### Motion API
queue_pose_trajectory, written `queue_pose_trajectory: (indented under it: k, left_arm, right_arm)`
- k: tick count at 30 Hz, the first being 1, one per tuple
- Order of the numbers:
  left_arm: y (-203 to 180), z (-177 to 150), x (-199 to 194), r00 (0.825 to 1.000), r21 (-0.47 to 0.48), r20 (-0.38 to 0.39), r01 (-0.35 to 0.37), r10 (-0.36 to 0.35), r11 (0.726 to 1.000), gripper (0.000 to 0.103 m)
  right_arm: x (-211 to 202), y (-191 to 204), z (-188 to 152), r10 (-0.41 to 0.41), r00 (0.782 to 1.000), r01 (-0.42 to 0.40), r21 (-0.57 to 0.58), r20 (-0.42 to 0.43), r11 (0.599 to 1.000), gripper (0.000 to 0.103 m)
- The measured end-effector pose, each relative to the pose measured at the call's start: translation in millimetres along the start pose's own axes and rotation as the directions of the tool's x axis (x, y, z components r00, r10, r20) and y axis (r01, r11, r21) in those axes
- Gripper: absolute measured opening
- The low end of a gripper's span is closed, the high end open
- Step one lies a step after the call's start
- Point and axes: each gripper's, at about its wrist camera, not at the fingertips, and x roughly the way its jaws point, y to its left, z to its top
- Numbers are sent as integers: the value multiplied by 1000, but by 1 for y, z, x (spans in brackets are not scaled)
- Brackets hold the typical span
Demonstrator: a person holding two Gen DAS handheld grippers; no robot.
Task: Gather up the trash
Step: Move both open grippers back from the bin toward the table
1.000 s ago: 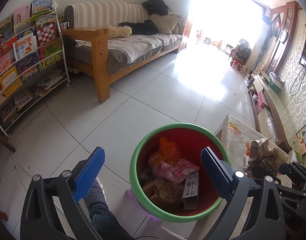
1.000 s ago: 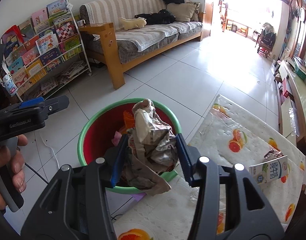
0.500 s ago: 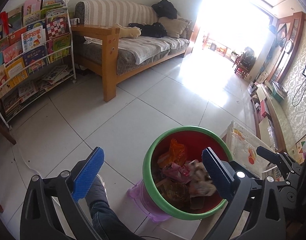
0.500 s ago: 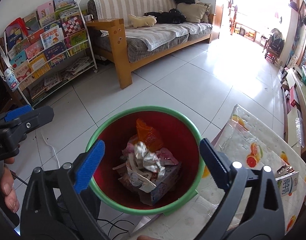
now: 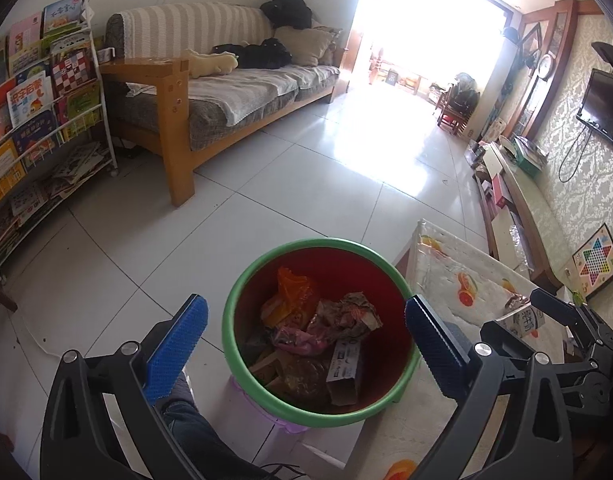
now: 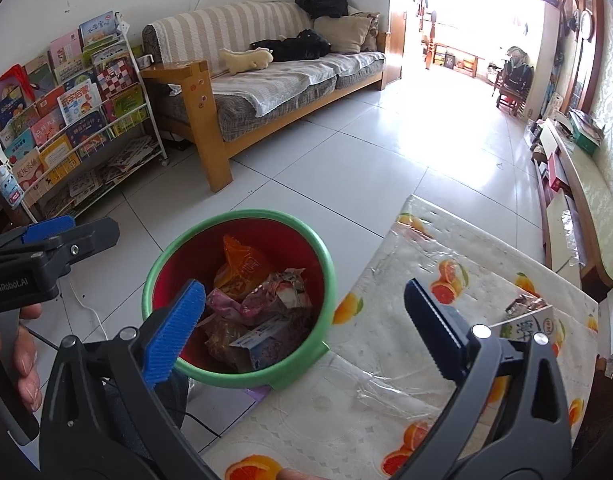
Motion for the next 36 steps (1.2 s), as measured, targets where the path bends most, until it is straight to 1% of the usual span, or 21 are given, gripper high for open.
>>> queue_pose_trajectory:
  k: [4,8,13,17,23,26,30,32,33,36]
  left_arm:
    - [-39,-3,-3,998,68,-11,58,-58,996,95]
    - [-84,-10,-7,994,138,-23,109,-106,984,95]
    - [-139,-18,-10,985,219,-44,172,-166,960,95]
    - [-180,-27,-10,977,281,-74,211,-198,936,95]
    - [-236,-44,-2,963,373,-135,268,-234,888,95]
    - [-262,-55,7,955,432,-177,292,-237,853,95]
    - [-294,-67,22,947,514,-225,317,-231,797,95]
    - [-304,-72,32,942,537,-246,327,-226,777,95]
    - [-309,-74,37,941,545,-257,330,-222,770,95]
    - [-321,-74,54,939,555,-277,330,-204,763,95]
  right_arm:
    - [-24,-34,-16,-53,999,53,44,8,998,98]
    - [-47,-74,-34,-119,993,118,100,6,988,98]
    - [-78,-124,-59,-194,981,190,182,6,965,98]
    - [-100,-158,-79,-240,971,233,232,1,944,98]
    - [-123,-203,-107,-293,956,283,304,-14,910,98]
    - [-131,-224,-120,-314,949,303,333,-20,893,98]
    - [-135,-249,-132,-333,942,321,375,-34,870,98]
    - [-134,-261,-138,-337,941,326,393,-42,860,98]
    - [-133,-267,-141,-337,940,327,400,-47,856,98]
    - [-129,-280,-147,-341,938,333,420,-59,844,98]
